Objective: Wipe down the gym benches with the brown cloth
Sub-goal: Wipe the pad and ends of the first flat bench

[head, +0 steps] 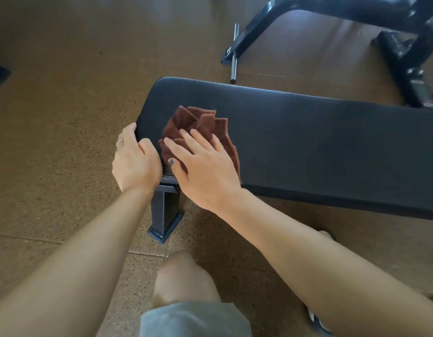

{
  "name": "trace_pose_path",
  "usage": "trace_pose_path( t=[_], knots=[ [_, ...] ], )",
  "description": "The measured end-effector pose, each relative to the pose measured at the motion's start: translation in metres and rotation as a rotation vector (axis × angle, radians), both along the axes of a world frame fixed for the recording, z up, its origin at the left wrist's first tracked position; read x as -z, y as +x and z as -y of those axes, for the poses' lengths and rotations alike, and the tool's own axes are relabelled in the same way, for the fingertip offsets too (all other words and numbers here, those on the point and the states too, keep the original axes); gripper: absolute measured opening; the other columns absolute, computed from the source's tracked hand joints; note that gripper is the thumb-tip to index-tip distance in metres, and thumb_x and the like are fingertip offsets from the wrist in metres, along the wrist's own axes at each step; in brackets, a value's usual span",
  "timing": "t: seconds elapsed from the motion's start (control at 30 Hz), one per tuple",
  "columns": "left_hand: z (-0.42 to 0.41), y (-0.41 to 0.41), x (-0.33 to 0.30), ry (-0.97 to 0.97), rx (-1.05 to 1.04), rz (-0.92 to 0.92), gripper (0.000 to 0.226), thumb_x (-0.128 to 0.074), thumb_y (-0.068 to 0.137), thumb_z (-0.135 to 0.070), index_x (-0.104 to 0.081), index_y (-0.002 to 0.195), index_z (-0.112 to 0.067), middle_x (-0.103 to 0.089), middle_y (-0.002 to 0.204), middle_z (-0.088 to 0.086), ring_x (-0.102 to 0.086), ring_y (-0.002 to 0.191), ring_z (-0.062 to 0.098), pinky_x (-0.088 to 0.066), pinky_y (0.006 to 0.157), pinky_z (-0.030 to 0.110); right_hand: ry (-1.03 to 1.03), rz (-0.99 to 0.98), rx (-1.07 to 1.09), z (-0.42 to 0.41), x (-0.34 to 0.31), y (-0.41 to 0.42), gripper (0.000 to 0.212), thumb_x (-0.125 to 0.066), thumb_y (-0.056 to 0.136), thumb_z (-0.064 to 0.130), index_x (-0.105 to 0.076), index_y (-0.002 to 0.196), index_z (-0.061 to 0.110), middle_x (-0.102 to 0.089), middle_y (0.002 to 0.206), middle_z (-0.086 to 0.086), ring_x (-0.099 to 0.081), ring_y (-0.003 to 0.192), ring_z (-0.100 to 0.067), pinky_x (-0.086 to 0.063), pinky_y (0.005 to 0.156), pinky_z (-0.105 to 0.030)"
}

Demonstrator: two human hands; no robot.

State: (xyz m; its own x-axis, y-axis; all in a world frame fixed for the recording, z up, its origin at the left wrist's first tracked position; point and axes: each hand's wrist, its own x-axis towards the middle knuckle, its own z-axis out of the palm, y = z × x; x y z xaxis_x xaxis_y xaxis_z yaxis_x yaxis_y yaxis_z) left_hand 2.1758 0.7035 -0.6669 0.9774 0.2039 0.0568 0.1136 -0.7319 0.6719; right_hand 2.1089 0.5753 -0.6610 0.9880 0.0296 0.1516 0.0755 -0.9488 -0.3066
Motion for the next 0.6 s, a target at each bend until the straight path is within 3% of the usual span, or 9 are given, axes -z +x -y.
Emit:
trace_pose_path(
  t=[0.23, 0.4, 0.6],
  knots=[
    [0.001, -0.001, -0.003, 0.021, -0.017, -0.036, 0.049, -0.031, 0.103, -0.022, -0.044, 0.151, -0.022, -0.051, 0.152, 0.008, -0.052, 0.129, 0.036, -0.041, 0.104, 0.048, -0.08, -0.043, -0.18, 0.051, -0.003, -0.025, 0.051, -0.031, 0.108, 0.051, -0.043, 0.156, 0.038, -0.04, 0.165, 0.002, -0.032, 0.155, -0.023, -0.021, 0.129, -0.047],
    [0.003, 0.0, -0.002, 0.001, -0.034, -0.039, 0.048, -0.03, 0.104, -0.019, -0.045, 0.149, -0.021, -0.054, 0.148, 0.009, -0.053, 0.127, 0.034, -0.04, 0.104, 0.044, -0.183, -0.052, -0.311, 0.107, -0.002, -0.062, 0.053, -0.027, 0.107, 0.055, -0.045, 0.155, 0.038, -0.038, 0.166, 0.003, -0.032, 0.155, -0.027, -0.008, 0.125, -0.045],
    [0.002, 0.002, 0.001, -0.005, -0.069, -0.038, 0.049, -0.031, 0.105, -0.02, -0.046, 0.152, -0.023, -0.054, 0.148, 0.011, -0.052, 0.131, 0.034, -0.038, 0.109, 0.042, -0.058, -0.039, -0.421, 0.069, -0.002, 0.007, 0.047, -0.034, 0.108, 0.045, -0.049, 0.152, 0.036, -0.044, 0.162, 0.004, -0.033, 0.155, -0.023, -0.017, 0.129, -0.046]
  ],
)
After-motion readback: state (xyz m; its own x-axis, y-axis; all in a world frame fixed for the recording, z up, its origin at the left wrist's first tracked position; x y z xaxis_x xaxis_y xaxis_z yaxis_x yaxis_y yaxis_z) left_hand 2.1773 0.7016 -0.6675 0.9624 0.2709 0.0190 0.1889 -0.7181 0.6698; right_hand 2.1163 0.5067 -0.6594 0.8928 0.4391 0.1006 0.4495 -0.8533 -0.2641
